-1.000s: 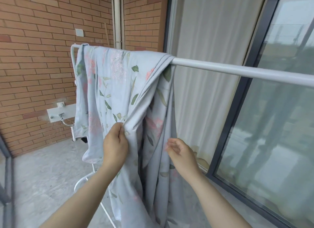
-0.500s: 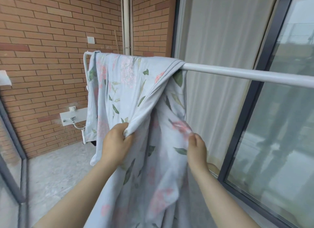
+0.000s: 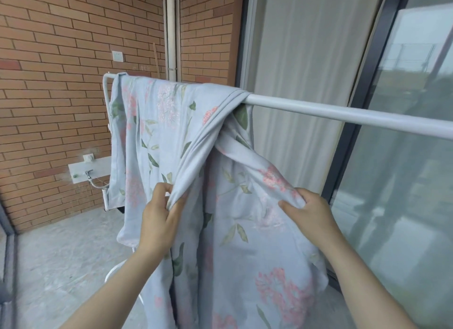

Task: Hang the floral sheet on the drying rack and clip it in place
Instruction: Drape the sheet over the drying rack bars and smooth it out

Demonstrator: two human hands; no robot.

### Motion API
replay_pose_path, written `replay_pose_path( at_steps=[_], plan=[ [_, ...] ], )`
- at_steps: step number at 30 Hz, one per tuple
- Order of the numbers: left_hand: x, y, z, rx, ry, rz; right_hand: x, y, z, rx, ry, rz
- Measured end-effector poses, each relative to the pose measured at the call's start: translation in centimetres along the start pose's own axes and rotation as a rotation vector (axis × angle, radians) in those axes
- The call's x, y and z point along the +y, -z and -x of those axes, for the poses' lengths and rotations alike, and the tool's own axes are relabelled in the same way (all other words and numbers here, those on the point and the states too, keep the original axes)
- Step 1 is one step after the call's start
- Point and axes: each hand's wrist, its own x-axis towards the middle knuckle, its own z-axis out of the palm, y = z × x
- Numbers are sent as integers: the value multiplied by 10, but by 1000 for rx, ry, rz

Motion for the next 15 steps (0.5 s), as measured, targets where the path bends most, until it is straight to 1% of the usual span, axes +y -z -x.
replay_pose_path(
  at_steps=[3,8,12,15],
  plan=[
    [-12,-6,6,10,31,-58,6,3,-4,62,-3,-76],
    [-23,-9,-1,4,165,-67,31,5,-15,71,-129,-101],
    [-9,-16,-12,-89,150,-90,37,5,-18,121,-182,-19],
    [1,-19,-13,-87,119,-122,38,6,-21,101,-199,-5]
  ],
)
